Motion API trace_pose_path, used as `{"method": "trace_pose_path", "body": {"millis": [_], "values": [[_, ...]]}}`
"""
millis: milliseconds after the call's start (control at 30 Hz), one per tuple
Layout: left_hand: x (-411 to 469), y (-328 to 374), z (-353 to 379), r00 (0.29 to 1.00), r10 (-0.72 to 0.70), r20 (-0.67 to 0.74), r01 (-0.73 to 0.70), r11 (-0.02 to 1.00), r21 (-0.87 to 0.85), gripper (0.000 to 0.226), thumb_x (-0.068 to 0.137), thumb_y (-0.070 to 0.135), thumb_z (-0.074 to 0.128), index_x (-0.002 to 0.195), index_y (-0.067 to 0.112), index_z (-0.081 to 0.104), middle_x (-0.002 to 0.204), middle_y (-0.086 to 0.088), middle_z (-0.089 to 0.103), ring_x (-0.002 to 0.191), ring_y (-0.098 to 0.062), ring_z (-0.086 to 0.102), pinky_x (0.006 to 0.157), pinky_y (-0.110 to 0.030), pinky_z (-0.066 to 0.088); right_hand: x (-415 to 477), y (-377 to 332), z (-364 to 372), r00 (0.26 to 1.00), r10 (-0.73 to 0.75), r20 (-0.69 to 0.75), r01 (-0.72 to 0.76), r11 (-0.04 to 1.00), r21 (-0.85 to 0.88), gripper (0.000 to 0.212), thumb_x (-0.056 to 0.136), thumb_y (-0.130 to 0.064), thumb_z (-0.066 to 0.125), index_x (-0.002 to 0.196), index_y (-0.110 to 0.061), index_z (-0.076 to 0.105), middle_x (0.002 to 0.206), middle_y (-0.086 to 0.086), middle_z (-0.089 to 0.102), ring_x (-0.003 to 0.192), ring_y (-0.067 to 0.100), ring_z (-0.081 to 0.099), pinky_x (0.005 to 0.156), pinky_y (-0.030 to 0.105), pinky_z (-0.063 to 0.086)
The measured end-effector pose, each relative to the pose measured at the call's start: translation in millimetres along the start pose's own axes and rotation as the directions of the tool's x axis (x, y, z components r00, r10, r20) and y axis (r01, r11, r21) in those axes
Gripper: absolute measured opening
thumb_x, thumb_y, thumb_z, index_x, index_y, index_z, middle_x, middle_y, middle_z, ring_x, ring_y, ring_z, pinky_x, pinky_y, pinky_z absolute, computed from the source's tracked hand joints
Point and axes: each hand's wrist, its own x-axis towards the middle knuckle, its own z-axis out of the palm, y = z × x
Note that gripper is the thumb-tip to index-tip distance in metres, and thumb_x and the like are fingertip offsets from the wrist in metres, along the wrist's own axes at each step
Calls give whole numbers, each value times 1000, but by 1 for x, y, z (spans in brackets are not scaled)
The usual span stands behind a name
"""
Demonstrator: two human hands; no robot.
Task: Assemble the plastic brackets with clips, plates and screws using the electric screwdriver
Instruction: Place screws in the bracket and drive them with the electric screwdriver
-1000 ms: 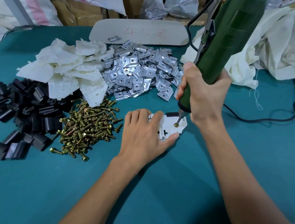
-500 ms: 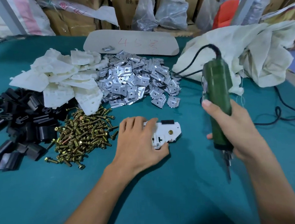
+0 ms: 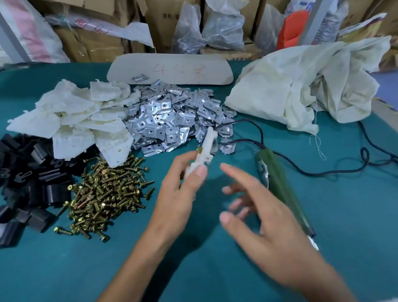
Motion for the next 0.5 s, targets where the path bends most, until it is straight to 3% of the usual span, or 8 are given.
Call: {"method": "trace_pose_path", "body": {"millis": [67,133,200,300,333,400,500], "values": [[0,1,3,982,-160,98,178,962,-209,76,63,100,39,110,45,62,81,10,59,69,-9,53,63,-29,43,-4,-12,19,979,-22,205,23,1000,-3,70,95,-51,54,151,-67,15,137,-30,41,120,8,55,102,30,47],[-2,-1,4,947,-249,201,304,896,-325,81,61,101,40,108,40,65,85,2,67,76,-15,62,66,-30,49,-2,-12,32,979,-10,206,26,997,-76,70,95,-57,51,148,-71,8,138,-25,37,126,8,51,108,41,45],[-3,-4,4,944,-235,231,293,919,-265,68,79,90,37,114,39,65,98,2,72,89,-14,68,76,-31,51,2,-9,36,998,18,68,-14,998,-61,64,95,-58,50,148,-69,15,134,-23,43,124,8,53,107,40,46],[1,-7,5,959,-199,202,249,932,-263,58,94,72,29,114,35,69,111,-1,73,103,-17,68,83,-31,55,4,-2,28,985,62,-163,-53,997,54,41,99,-44,57,135,-56,43,126,-23,60,109,1,65,93,24,49],[2,-7,5,965,-188,183,231,939,-256,60,95,71,29,112,31,72,108,-5,72,100,-19,66,86,-34,53,5,1,20,972,95,-216,-68,989,130,32,99,-39,59,128,-53,51,118,-23,65,98,1,70,85,20,50],[4,-9,5,974,-184,133,208,958,-197,59,92,70,34,102,29,76,97,-5,70,88,-17,62,83,-36,49,8,7,-2,938,166,-305,-98,969,227,20,96,-39,59,114,-47,59,99,-21,70,78,1,70,73,25,52],[6,-16,4,979,-187,77,197,969,-147,43,93,64,46,96,33,76,88,4,70,79,-13,60,75,-32,49,16,28,-50,871,255,-420,-161,956,247,24,86,-43,55,108,-39,65,79,-9,68,66,8,59,65,34,47]]}}
